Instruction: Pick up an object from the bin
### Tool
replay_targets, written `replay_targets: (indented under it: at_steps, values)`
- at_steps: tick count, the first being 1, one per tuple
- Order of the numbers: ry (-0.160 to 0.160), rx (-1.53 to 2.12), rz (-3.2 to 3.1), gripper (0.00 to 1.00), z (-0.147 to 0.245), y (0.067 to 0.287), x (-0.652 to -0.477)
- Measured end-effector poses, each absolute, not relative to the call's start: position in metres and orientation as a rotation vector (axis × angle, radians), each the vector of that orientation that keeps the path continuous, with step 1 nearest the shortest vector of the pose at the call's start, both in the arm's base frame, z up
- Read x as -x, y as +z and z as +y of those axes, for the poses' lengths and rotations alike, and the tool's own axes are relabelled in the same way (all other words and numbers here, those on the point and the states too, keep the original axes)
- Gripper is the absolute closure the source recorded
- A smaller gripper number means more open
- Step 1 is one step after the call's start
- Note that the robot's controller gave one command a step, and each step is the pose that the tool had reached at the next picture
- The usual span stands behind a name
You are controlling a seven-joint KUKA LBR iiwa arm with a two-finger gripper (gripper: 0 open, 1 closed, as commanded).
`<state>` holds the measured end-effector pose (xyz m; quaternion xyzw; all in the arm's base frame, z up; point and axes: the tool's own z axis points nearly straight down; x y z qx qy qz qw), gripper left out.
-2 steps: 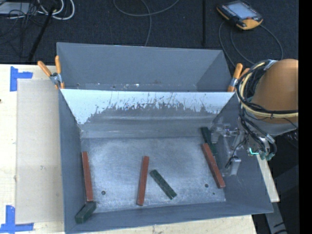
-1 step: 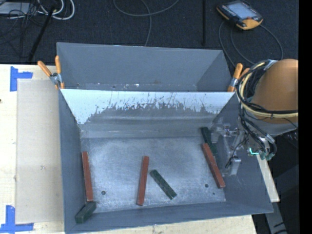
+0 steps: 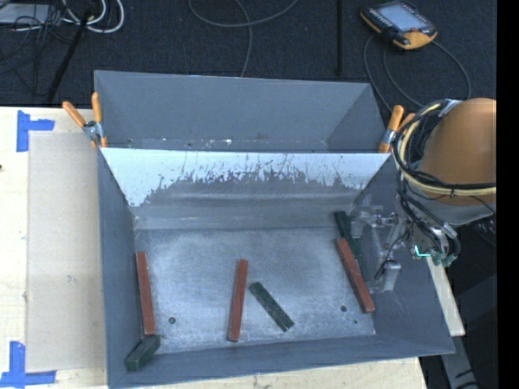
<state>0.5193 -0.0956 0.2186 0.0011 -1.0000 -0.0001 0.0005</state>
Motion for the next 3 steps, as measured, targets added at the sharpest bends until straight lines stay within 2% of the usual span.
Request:
replay_targets:
  at_steps: [3]
  values:
    - [0.000, -0.006, -3.140, 0.00, -0.0957, 0.2186, -0.5193]
